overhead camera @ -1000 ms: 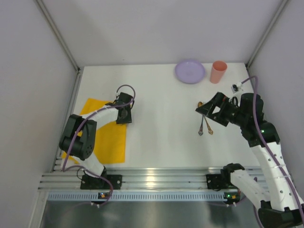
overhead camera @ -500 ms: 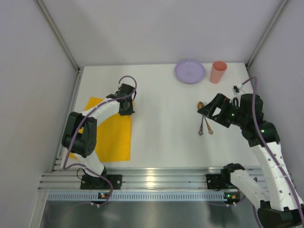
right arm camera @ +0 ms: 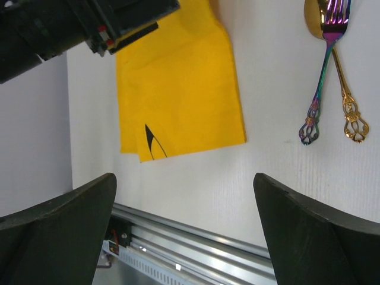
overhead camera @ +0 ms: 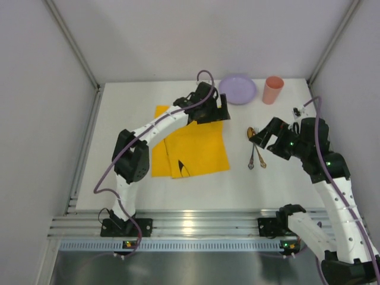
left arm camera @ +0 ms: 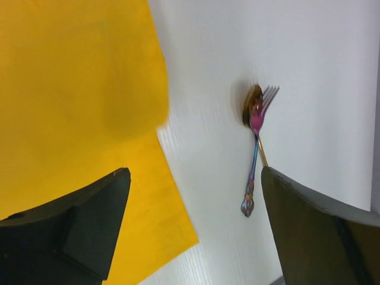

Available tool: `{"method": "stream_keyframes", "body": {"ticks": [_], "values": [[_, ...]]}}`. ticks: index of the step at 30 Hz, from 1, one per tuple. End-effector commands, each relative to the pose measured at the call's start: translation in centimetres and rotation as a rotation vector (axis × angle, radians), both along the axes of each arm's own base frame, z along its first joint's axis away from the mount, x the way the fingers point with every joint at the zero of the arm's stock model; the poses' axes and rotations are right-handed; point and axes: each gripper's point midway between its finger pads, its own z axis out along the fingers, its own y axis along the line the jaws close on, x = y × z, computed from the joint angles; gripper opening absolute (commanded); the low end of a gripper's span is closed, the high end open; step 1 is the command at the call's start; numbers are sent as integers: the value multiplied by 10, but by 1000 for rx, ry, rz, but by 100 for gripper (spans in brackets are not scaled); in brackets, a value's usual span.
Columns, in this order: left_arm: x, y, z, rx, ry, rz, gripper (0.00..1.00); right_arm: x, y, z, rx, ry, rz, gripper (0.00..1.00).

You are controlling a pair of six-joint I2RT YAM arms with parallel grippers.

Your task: Set the dinner table for one person

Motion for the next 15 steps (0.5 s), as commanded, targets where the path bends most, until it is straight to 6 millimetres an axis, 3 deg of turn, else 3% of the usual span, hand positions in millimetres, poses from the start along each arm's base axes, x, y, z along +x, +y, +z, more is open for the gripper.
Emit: {"method": "stream_keyframes", "body": {"ticks": [1,4,5,7,8,10,11,12,13,15], "values": [[-32,-19,-35,12,148,-71,99,4,-6,2,-29,-4,-13,100],[-36,-14,-26,6,107,-85,98,6,-6,2,-40,-3,-10,100],[-36,-10,-8,-6,67,-79,98,8,-7,3,-46,-7,-8,100],[-31,6,2,32,14,-43,98,13,-3,0,-43,7,15,100],[-26,22,18,41,-26,-1,98,17,-1,0,-40,4,27,100],[-24,47,17,70,-25,50,98,23,9,-8,-18,43,74,100],[-18,72,26,67,-31,97,98,27,13,-10,-8,42,97,100],[-17,87,23,79,-22,125,98,29,19,-13,10,59,125,100],[-16,118,5,112,15,175,98,35,22,-23,13,94,137,100],[-17,150,6,116,4,220,98,44,28,-29,20,105,161,100]]}}
